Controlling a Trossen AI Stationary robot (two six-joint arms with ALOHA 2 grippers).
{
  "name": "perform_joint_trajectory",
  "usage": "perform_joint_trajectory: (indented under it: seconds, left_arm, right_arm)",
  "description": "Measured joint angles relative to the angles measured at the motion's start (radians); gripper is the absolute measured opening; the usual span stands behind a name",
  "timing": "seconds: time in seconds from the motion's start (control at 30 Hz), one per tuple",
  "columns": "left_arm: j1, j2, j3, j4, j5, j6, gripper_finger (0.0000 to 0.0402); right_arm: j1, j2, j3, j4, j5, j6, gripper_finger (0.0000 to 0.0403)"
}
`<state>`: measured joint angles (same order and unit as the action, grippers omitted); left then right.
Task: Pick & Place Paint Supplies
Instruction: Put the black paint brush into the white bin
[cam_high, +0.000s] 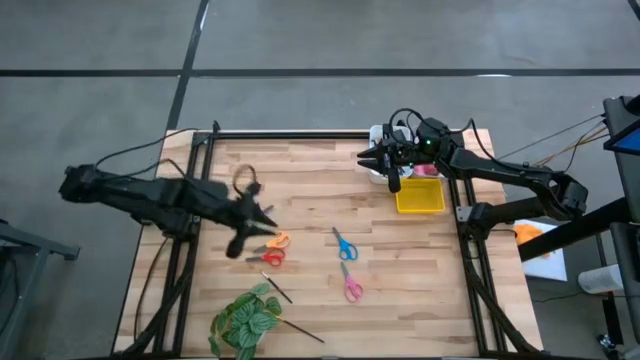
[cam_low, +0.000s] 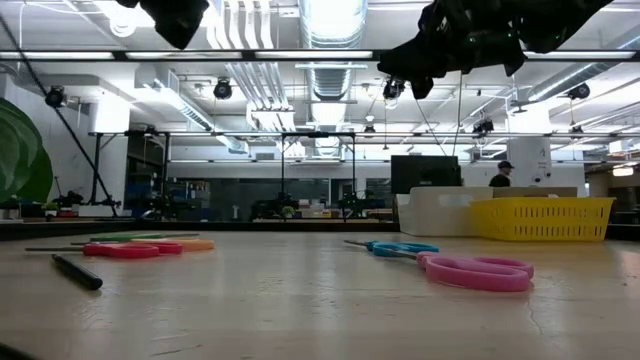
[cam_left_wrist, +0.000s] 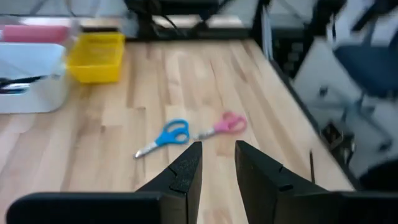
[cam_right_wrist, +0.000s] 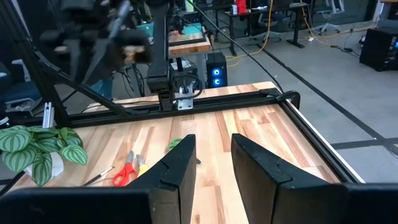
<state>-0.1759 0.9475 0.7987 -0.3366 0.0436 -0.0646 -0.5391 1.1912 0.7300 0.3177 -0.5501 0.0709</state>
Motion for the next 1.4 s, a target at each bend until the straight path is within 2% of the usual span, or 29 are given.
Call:
perform_joint_trajectory:
  seconds: [0.1, 0.27, 0.53, 0.77, 0.97, 1.17, 1.3, 1.4]
  left_arm:
    - [-0.063, 0.100, 0.022, -0.001, -0.024, 0.025, 0.0097]
    - [-0.098, 0.242, 0.054, 0.000, -0.019, 0.021, 0.0097]
    - [-0.101, 0.435, 0.121, 0.005, 0.156, -0.038, 0.0097]
    - [-0.107, 0.592, 0.171, 0.005, 0.219, -0.054, 0.0097]
    - [-0.127, 0.684, 0.178, -0.029, 0.230, -0.059, 0.0097]
    - [-0.199, 0.728, 0.176, -0.116, 0.217, 0.010, 0.0097]
    - [-0.269, 0.750, 0.176, -0.126, 0.103, 0.074, 0.0097]
    - [-0.301, 0.759, 0.175, -0.124, 0.065, 0.091, 0.0097]
  right_arm:
    - [0.000, 0.000, 0.000, 0.000, 0.000, 0.000, 0.0100]
    - [0.000, 0.000, 0.000, 0.000, 0.000, 0.000, 0.0100]
    - [0.000, 0.000, 0.000, 0.000, 0.000, 0.000, 0.0100]
    - [0.000, 0.000, 0.000, 0.000, 0.000, 0.000, 0.0100]
    - [0.000, 0.000, 0.000, 0.000, 0.000, 0.000, 0.0100]
    - [0.000, 0.000, 0.000, 0.000, 0.001, 0.000, 0.0100]
    - [0.000, 0.000, 0.000, 0.000, 0.001, 0.000, 0.0100]
    - [0.000, 0.000, 0.000, 0.000, 0.001, 0.000, 0.0100]
